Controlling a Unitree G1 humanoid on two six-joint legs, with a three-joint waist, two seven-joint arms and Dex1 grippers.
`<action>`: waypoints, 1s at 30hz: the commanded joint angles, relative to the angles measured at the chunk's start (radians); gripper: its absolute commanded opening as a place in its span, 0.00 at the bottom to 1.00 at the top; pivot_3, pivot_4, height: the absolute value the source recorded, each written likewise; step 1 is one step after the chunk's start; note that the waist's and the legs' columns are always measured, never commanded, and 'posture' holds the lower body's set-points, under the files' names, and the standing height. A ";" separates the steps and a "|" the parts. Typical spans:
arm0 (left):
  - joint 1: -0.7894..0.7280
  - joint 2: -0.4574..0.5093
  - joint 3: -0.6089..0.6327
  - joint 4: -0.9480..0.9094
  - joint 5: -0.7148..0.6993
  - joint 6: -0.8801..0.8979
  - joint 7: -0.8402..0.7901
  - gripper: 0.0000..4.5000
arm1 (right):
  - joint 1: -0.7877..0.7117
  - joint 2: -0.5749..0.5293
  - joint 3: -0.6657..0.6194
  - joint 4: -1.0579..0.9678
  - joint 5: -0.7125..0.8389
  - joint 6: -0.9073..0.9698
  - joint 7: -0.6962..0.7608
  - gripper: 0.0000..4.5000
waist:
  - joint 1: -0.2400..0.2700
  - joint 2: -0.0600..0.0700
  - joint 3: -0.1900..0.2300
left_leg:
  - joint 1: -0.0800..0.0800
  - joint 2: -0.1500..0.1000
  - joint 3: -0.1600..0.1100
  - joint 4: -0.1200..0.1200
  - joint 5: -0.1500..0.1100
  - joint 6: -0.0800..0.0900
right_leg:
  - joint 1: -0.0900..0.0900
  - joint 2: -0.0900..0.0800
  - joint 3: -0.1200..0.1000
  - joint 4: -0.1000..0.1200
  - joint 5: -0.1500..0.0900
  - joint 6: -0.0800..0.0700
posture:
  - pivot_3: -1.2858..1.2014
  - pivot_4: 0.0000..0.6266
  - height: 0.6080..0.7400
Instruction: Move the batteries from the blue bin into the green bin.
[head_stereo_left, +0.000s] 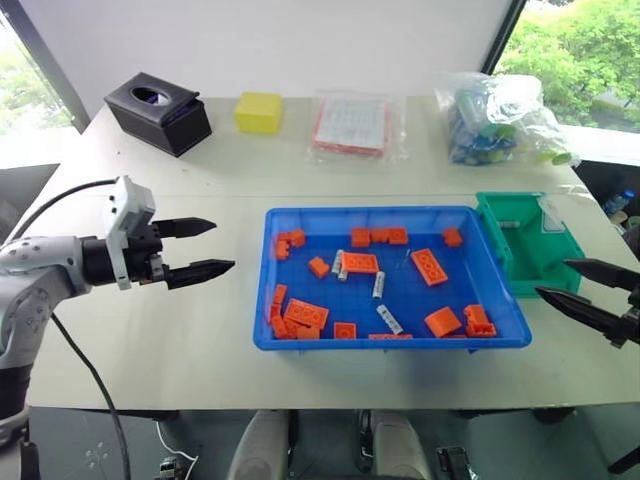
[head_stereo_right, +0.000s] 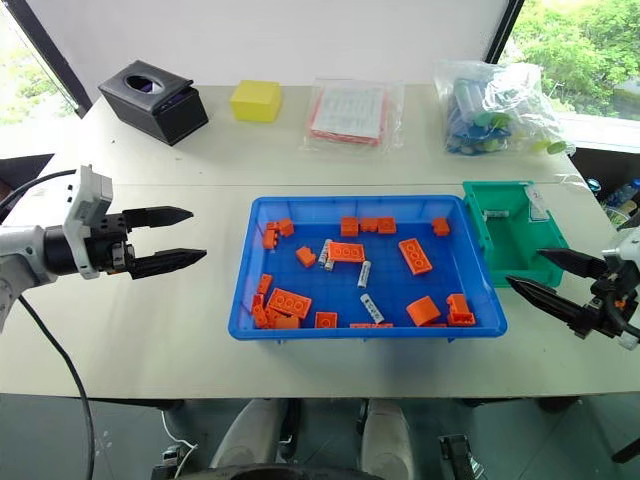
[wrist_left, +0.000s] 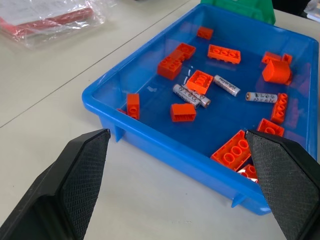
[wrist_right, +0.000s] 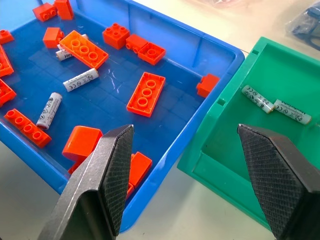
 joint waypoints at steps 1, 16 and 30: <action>-0.009 0.015 0.033 -0.014 -0.016 -0.004 -0.005 1.00 | -0.007 0.006 -0.019 -0.012 -0.005 -0.008 0.001 0.75 | 0.001 0.000 0.000 | 0.000 0.000 0.000 0.000 0.000 0.000 | 0.000 0.000 0.000 0.000 0.000 0.000 | 0.52 0.24 0.64; -0.015 0.022 0.031 -0.009 -0.019 -0.001 -0.006 1.00 | -0.032 0.017 -0.002 -0.008 -0.022 -0.012 -0.011 0.75 | 0.000 0.000 0.000 | 0.000 0.000 0.000 0.000 0.000 0.000 | 0.000 0.000 0.000 0.001 0.000 0.000 | 0.52 0.24 0.64; -0.048 0.032 -0.018 -0.018 -0.010 -0.022 -0.068 1.00 | -0.197 -0.095 0.097 0.086 -0.020 -0.012 0.033 0.75 | -0.004 0.001 0.000 | 0.000 0.000 0.001 0.001 0.000 0.000 | 0.000 0.000 0.000 0.001 0.000 0.000 | 0.52 0.24 0.64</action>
